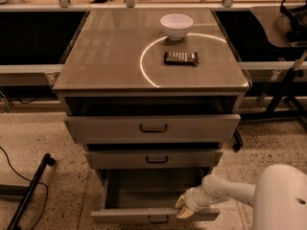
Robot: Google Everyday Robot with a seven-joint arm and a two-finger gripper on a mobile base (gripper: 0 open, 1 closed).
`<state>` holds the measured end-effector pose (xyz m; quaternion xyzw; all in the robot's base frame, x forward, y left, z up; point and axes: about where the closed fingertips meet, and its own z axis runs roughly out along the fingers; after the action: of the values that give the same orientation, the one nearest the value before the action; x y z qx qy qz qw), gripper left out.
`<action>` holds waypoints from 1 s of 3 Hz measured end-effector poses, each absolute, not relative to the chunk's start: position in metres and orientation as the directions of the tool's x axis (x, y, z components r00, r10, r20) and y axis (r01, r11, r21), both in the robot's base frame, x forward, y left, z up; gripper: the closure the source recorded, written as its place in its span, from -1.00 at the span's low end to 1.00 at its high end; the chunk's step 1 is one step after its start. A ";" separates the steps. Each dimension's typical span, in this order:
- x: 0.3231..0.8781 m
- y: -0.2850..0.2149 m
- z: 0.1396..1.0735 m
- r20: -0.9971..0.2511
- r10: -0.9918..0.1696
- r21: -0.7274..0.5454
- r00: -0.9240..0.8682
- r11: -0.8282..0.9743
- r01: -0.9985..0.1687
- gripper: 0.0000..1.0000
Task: Open bottom drawer
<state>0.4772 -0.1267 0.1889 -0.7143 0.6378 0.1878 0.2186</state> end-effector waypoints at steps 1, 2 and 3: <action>0.463 -0.121 0.187 -0.571 -0.812 -0.055 0.121 -0.110 -0.992 1.00; 0.463 -0.124 0.187 -0.572 -0.811 -0.054 0.121 -0.110 -0.992 1.00; 0.453 -0.122 0.186 -0.592 -0.797 -0.039 0.117 -0.116 -0.992 1.00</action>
Offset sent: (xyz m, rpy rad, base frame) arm -0.1043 0.0635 0.0020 0.2046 0.1585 0.1840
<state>0.4526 -0.1221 0.1857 -0.7137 0.6269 0.2206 0.2214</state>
